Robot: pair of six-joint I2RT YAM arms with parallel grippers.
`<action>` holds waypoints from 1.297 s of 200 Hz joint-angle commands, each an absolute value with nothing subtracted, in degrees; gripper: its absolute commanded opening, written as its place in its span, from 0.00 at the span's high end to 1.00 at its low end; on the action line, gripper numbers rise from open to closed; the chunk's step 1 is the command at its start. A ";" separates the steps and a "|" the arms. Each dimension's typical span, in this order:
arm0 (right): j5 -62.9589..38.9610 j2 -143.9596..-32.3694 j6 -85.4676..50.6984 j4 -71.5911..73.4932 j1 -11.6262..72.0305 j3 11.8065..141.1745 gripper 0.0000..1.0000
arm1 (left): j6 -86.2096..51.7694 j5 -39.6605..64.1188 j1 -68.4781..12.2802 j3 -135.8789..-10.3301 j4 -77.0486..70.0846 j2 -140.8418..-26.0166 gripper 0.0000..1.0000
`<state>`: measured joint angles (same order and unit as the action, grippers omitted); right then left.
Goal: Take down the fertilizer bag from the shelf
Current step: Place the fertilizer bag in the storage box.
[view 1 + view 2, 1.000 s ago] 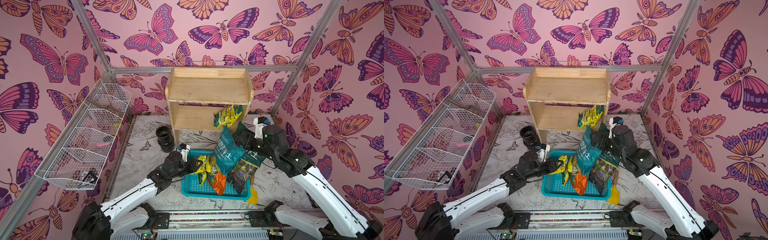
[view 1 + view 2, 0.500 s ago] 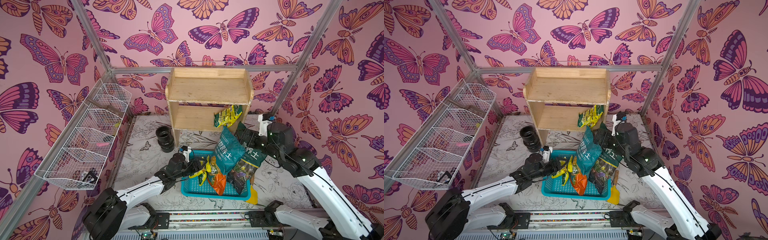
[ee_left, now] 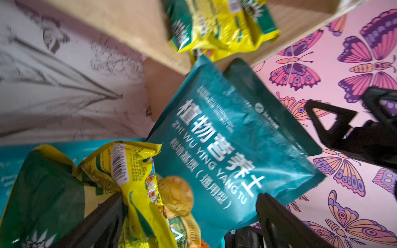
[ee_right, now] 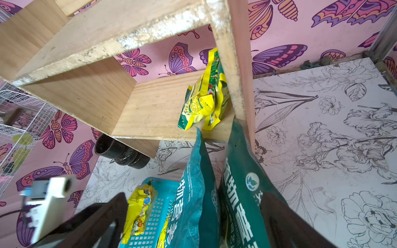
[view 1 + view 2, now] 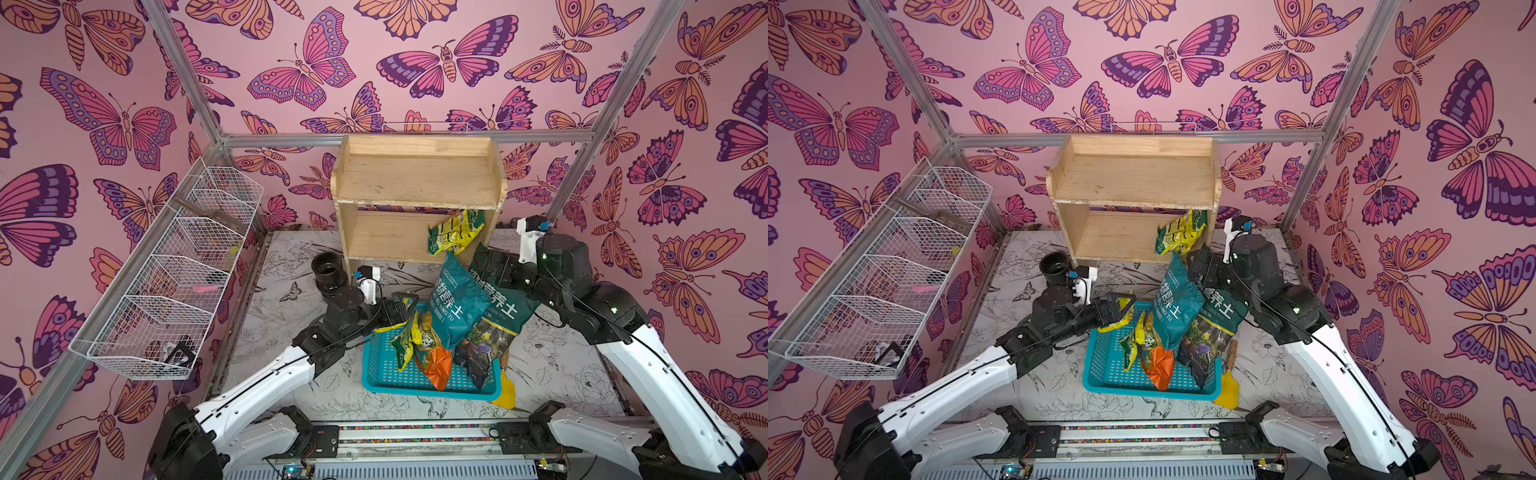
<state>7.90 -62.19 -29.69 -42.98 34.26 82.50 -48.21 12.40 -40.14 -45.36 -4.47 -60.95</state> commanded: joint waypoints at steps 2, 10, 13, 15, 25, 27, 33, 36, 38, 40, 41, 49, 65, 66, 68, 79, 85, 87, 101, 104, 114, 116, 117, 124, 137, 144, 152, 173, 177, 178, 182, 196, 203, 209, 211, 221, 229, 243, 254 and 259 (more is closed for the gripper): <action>8.75 -62.74 -28.79 -44.07 34.52 83.30 0.01 | -40.52 12.09 -39.69 -48.43 2.46 -61.47 0.00; 8.62 -62.59 -29.02 -43.82 34.53 82.93 0.00 | -41.54 13.60 -39.73 -48.43 2.30 -62.56 0.00; 8.55 -62.60 -29.14 -43.80 34.52 82.83 0.00 | -41.91 14.29 -39.73 -48.42 2.18 -62.92 0.00; 8.53 -62.54 -29.17 -43.78 34.47 82.76 0.00 | -42.21 14.69 -39.73 -48.32 2.15 -63.17 0.00; 8.49 -62.49 -29.33 -43.60 34.54 82.54 0.00 | -43.30 16.05 -39.73 -48.02 2.02 -64.20 0.01; 8.41 -62.45 -29.33 -43.59 34.50 82.51 0.00 | -43.61 16.30 -39.73 -47.93 2.02 -64.35 0.01; 8.52 -62.25 -29.38 -43.64 34.53 82.38 0.00 | -44.13 16.61 -39.79 -47.60 1.74 -64.58 0.02; 8.64 -62.19 -29.44 -43.60 34.52 82.31 0.00 | -44.46 16.62 -39.86 -47.31 1.55 -64.67 0.02; 8.69 -62.17 -29.38 -43.64 34.47 82.34 0.00 | -44.69 16.66 -39.91 -47.16 1.38 -64.68 0.02; 8.76 -62.10 -29.43 -43.63 34.52 82.31 0.00 | -44.83 16.62 -39.90 -46.88 1.27 -64.64 0.02; 8.86 -62.12 -29.39 -43.61 34.53 82.24 0.00 | -44.92 16.62 -39.95 -46.78 1.12 -64.62 0.02; 8.95 -61.97 -29.43 -43.51 34.48 82.14 0.00 | -45.32 16.39 -40.14 -46.05 0.40 -64.31 0.03; 9.06 -61.86 -29.42 -43.27 34.58 81.92 0.00 | -45.45 15.66 -40.23 -45.32 0.00 -63.51 0.03; 8.97 -61.91 -29.43 -43.25 34.56 81.87 0.00 | -45.44 15.61 -40.24 -45.29 0.00 -63.48 0.03; 8.97 -61.95 -29.37 -43.16 34.50 81.86 0.00 | -45.31 15.57 -40.25 -45.23 0.00 -63.35 0.03; 8.66 -62.17 -29.37 -42.99 34.46 81.87 0.00 | -45.10 14.85 -40.25 -45.14 0.00 -62.87 0.03; 8.45 -62.27 -29.36 -42.86 34.49 81.88 0.00 | -45.03 14.44 -40.24 -45.18 0.00 -62.60 0.03; 8.37 -62.28 -29.42 -42.75 34.51 81.91 0.00 | -45.01 14.29 -40.25 -45.20 -0.04 -62.58 0.03; 7.84 -62.73 -29.54 -42.59 34.54 81.91 0.00 | -44.50 13.89 -40.20 -45.40 -0.09 -62.41 0.03; 7.74 -62.68 -29.62 -42.57 34.54 81.91 0.00 | -44.41 13.76 -40.17 -45.47 -0.02 -62.40 0.03; 7.48 -62.82 -29.68 -42.37 34.50 81.91 0.00 | -44.01 13.32 -40.21 -45.66 -0.13 -62.37 0.03; 7.43 -62.77 -29.70 -42.36 34.53 81.80 0.00 | -43.92 13.26 -40.24 -45.74 -0.16 -62.39 0.03; 7.45 -62.76 -29.70 -42.36 34.49 81.81 0.00 | -43.89 13.18 -40.20 -45.76 -0.21 -62.40 0.03; 7.45 -62.77 -29.78 -42.39 34.54 81.83 0.00 | -43.26 13.03 -40.23 -46.08 -0.35 -62.38 0.03; 7.85 -62.63 -29.61 -42.45 34.54 81.70 0.00 | -41.03 12.92 -40.19 -47.31 -0.20 -62.40 0.04; 8.26 -62.51 -29.47 -42.68 34.52 81.69 0.00 | -39.52 12.58 -40.17 -48.51 0.21 -62.55 0.04; 8.77 -62.46 -29.29 -42.87 34.47 81.54 0.00 | -37.24 11.87 -40.17 -50.41 1.75 -62.94 0.04; 9.83 -62.60 -29.19 -43.76 34.54 81.31 0.01 | -30.58 9.62 -40.17 -56.10 6.09 -65.72 0.05; 9.84 -62.60 -29.19 -43.77 34.52 81.19 0.01 | -29.32 9.28 -40.17 -57.06 6.64 -66.34 0.05; 9.80 -62.63 -29.18 -43.77 34.53 81.16 0.01 | -28.99 9.21 -40.17 -57.32 6.70 -66.48 0.05; 9.84 -62.65 -29.31 -43.77 34.54 81.09 0.01 | -27.77 8.95 -40.17 -58.19 6.94 -67.35 0.06; 10.22 -62.62 -29.39 -43.68 34.54 80.69 0.01 | -23.67 7.78 -40.10 -61.48 7.61 -70.47 0.10; 10.52 -62.66 -29.37 -43.60 34.47 80.47 0.01 | -21.72 7.52 -40.08 -63.49 8.04 -72.18 0.13; 10.91 -62.79 -29.39 -43.77 34.47 80.23 0.01 | -19.83 7.20 -40.08 -65.27 8.56 -75.09 0.16; 11.03 -62.76 -29.43 -43.77 34.41 80.17 0.01 | -19.33 7.21 -40.08 -65.80 8.73 -75.77 0.17; 11.61 -62.90 -29.73 -44.25 34.33 79.85 0.01 | -16.97 7.28 -40.08 -68.85 9.67 -78.78 0.24; 12.18 -62.87 -30.30 -44.64 34.20 79.55 0.00 | -15.39 7.42 -40.08 -71.10 9.99 -81.04 0.29; 12.64 -62.46 -30.94 -44.74 33.92 78.89 0.02 | -13.10 7.74 -40.08 -74.07 10.11 -84.66 0.36; 13.34 -61.82 -31.27 -44.73 33.60 78.58 0.02 | -11.17 7.62 -40.08 -76.11 10.11 -87.16 0.36; 13.59 -61.46 -31.37 -44.74 33.51 78.43 0.02 | -9.99 7.49 -40.08 -77.04 10.02 -88.10 0.36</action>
